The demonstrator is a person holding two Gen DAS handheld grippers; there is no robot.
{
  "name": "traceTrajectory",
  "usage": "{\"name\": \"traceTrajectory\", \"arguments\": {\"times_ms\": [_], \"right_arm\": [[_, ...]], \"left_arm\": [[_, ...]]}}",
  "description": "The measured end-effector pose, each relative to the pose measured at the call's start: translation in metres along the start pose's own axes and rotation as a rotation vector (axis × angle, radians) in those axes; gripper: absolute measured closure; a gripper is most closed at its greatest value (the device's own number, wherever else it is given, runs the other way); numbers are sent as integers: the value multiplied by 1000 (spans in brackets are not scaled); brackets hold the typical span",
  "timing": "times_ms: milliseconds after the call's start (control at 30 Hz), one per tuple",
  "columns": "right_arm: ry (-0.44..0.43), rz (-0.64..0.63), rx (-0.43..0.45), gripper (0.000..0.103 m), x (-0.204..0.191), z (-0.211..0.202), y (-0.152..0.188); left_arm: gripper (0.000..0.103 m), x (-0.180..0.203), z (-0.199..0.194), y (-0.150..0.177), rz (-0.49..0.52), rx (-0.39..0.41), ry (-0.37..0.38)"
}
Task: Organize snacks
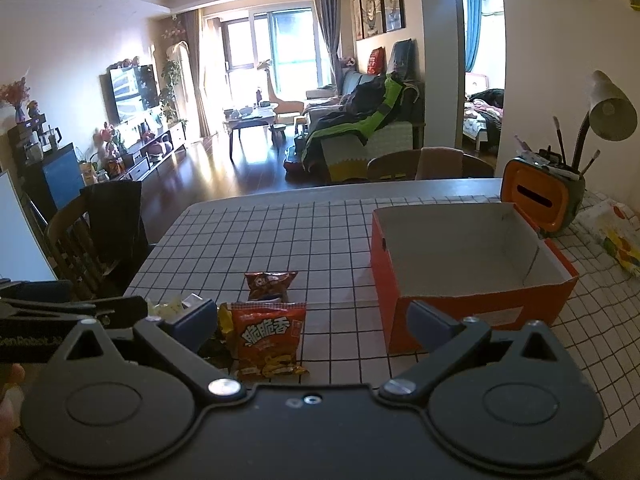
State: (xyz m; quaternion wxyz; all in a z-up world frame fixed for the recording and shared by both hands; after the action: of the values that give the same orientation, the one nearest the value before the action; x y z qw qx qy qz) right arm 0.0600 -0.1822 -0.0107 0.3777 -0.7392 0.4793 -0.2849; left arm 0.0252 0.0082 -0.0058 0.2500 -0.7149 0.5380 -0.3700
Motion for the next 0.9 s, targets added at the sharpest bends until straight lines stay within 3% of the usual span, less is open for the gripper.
{"name": "traceTrajectory", "arguments": {"times_ms": [733, 900], "right_arm": [[-42, 14, -31, 2, -18, 25, -3], [-74, -1, -76, 2, -21, 50, -1]], "left_arm": [[0, -28, 12, 0, -7, -35, -22], [0, -44, 30, 6, -39, -94, -32]]}}
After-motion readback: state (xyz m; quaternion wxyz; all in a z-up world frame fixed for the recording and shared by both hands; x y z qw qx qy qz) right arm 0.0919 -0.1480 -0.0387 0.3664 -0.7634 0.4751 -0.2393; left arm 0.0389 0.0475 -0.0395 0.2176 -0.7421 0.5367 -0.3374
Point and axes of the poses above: each gripper's, at about its wrist camera, not at the fingertips, and z roughly the way its jaws point, x to its right, y to its underside, the point moved 6 cm from there along z, roughly the way its jaws point, and after that the axes turned 12 degrees about -z, right-handed, at the moved point
